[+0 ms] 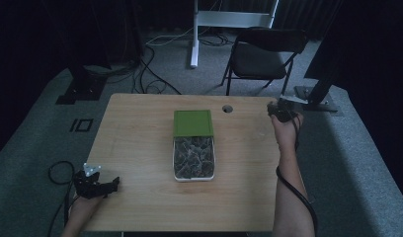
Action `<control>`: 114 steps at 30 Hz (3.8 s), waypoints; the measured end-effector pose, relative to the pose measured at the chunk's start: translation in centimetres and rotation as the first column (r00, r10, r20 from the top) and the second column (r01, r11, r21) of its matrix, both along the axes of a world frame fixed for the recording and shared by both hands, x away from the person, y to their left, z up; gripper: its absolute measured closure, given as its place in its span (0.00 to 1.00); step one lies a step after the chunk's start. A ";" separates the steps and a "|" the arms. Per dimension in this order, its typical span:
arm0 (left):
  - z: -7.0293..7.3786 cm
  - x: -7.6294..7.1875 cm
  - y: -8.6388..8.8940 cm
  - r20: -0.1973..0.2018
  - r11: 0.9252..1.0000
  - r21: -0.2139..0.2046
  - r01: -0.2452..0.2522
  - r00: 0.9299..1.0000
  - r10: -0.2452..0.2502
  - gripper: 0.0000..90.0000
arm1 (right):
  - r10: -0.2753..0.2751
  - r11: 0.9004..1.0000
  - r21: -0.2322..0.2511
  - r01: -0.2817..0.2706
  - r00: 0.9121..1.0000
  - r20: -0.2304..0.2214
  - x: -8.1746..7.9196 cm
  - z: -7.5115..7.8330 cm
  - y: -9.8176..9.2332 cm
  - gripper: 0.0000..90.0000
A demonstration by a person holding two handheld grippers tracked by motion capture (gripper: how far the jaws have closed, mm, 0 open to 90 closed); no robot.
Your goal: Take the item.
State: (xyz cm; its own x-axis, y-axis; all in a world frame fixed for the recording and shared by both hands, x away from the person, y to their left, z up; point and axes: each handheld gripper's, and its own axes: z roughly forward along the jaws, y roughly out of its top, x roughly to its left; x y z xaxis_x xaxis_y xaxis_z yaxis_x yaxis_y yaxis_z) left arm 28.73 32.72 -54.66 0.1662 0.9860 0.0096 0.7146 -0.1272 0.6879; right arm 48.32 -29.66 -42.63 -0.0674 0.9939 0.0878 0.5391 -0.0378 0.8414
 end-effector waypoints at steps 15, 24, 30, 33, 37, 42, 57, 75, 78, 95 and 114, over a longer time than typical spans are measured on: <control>0.0 0.0 0.0 0.000 1.000 0.000 0.000 1.000 0.000 0.03 | 0.029 0.999 0.017 -0.029 1.000 -0.010 -0.5 0.5 -0.3 0.62; 0.0 0.0 0.0 0.000 1.000 0.000 0.000 1.000 0.000 0.03 | 0.058 0.998 0.028 -0.058 0.998 0.010 -1.2 0.8 -0.3 0.58; 0.0 0.0 0.0 0.000 1.000 0.000 0.000 1.000 0.000 0.03 | 0.088 0.995 0.041 -0.089 0.996 0.030 -2.0 0.9 0.1 0.57; 0.0 0.0 0.0 0.000 1.000 0.000 0.000 1.000 0.000 0.03 | 0.102 0.993 0.050 -0.103 0.994 0.036 -2.4 0.8 0.3 0.57; 0.0 0.0 0.0 0.000 1.000 0.000 0.000 1.000 0.000 0.03 | 0.119 0.991 0.052 -0.122 0.992 0.046 -3.1 0.6 0.5 0.57; 0.0 0.0 0.0 0.000 1.000 0.000 0.000 1.000 0.000 0.03 | 0.148 0.985 0.076 -0.152 0.987 0.067 -4.0 0.5 0.7 0.55; 0.0 0.0 0.0 0.000 1.000 0.000 0.000 1.000 0.000 0.03 | 0.219 0.971 0.071 -0.226 0.971 0.097 -7.4 -0.9 1.0 0.50; 0.0 0.0 0.0 0.000 1.000 0.000 0.000 1.000 0.000 0.03 | 0.276 0.959 0.047 -0.280 0.958 0.075 -10.3 -3.5 2.2 0.40; 0.0 0.0 0.0 0.000 1.000 0.000 0.000 1.000 0.000 0.03 | 0.280 0.958 0.049 -0.284 0.958 0.068 -10.6 -4.0 2.2 0.39; 0.0 0.0 0.0 0.000 1.000 0.000 0.000 1.000 0.000 0.03 | 0.327 0.942 0.063 -0.329 0.944 0.032 -13.7 -8.3 2.8 0.35; 0.0 0.0 0.0 0.000 1.000 0.001 0.001 1.000 -0.001 0.03 | 0.335 0.942 0.037 -0.334 0.942 -0.012 -16.0 -10.8 2.4 0.32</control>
State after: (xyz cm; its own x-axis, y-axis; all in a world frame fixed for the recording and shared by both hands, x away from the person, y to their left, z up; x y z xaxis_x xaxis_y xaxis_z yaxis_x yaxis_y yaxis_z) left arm 28.74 32.73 -54.65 0.1675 0.9858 0.0107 0.7147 -0.1289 0.6875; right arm 32.36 -27.24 -53.45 -0.3935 0.9107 0.1257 0.5403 0.1185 0.8331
